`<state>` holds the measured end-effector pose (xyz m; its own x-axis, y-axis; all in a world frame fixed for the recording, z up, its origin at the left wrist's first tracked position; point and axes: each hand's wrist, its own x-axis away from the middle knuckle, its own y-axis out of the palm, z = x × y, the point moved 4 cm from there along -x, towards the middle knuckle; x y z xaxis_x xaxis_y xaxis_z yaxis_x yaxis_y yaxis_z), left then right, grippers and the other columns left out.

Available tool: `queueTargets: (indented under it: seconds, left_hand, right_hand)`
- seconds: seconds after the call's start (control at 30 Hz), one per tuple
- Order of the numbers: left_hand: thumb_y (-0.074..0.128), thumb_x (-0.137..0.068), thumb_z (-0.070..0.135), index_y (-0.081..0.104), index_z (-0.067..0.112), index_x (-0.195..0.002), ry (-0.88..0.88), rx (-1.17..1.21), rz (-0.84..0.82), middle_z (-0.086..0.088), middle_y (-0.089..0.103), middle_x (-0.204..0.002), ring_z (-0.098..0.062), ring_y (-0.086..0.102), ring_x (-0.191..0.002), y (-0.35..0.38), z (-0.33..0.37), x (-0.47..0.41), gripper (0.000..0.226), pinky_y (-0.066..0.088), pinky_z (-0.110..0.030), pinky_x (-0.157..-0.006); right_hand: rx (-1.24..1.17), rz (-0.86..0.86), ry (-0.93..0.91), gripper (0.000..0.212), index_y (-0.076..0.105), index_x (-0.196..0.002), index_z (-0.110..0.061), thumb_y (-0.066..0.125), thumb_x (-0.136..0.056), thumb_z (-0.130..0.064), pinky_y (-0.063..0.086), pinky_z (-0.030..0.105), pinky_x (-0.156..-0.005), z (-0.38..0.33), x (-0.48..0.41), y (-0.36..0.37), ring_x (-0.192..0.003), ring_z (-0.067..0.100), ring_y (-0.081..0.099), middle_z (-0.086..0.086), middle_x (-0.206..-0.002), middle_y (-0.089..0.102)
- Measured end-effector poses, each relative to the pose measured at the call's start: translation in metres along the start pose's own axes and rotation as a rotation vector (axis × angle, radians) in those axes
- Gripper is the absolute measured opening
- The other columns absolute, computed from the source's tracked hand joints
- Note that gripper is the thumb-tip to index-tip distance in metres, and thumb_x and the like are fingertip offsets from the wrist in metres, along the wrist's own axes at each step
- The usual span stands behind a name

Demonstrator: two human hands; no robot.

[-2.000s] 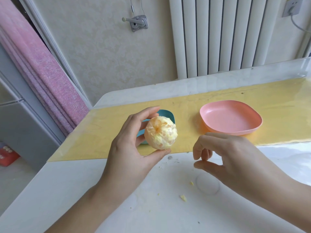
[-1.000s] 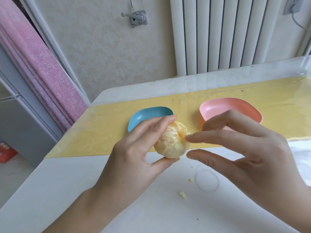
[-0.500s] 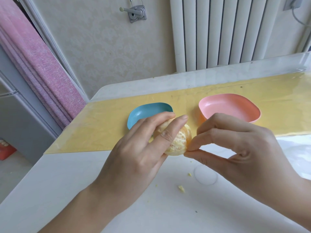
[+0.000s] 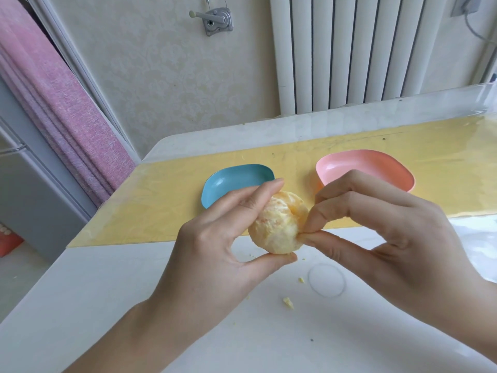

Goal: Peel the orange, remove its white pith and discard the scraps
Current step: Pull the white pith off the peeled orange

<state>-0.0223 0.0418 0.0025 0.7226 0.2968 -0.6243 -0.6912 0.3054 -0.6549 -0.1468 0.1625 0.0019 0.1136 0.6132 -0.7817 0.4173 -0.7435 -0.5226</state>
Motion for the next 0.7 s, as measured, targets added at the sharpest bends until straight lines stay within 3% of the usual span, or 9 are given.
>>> queueTargets:
  seconds: [0.33,0.5,0.7]
  left_hand:
    - [0.078,-0.06,0.045,0.058,0.033,-0.129,-0.107,0.145,-0.041,0.021,0.063,-0.11,0.0,0.062,-0.098,0.0039,-0.0025,0.0017,0.073,0.043,-0.007,-0.087]
    - [0.077,-0.061,0.045,0.058,0.028,-0.13,-0.077,0.061,-0.046,0.02,0.06,-0.114,0.003,0.061,-0.097,0.0025,-0.0014,0.0012,0.073,0.038,-0.003,-0.086]
    - [0.081,-0.059,0.039,0.06,0.026,-0.127,-0.069,-0.049,-0.054,0.018,0.061,-0.106,0.007,0.058,-0.091,0.0037,-0.0042,0.0016,0.073,0.037,-0.002,-0.083]
  right_hand:
    - [0.003,-0.01,-0.028,0.01,0.066,-0.087,-0.012,0.061,-0.087,-0.02,0.035,0.003,-0.077,0.0009,-0.0014,-0.001,-0.089,-0.005,0.049,-0.004,-0.088,0.054]
    - [0.063,0.057,-0.048,0.019,0.072,-0.098,-0.014,0.069,-0.082,-0.022,0.037,0.005,-0.072,0.0013,-0.0007,-0.0047,-0.078,0.002,0.051,-0.001,-0.086,0.058]
    - [0.198,0.019,-0.149,0.007,0.076,-0.086,-0.012,0.072,-0.081,-0.016,0.039,0.013,-0.066,0.0031,0.0002,-0.003,-0.069,0.012,0.051,0.002,-0.078,0.063]
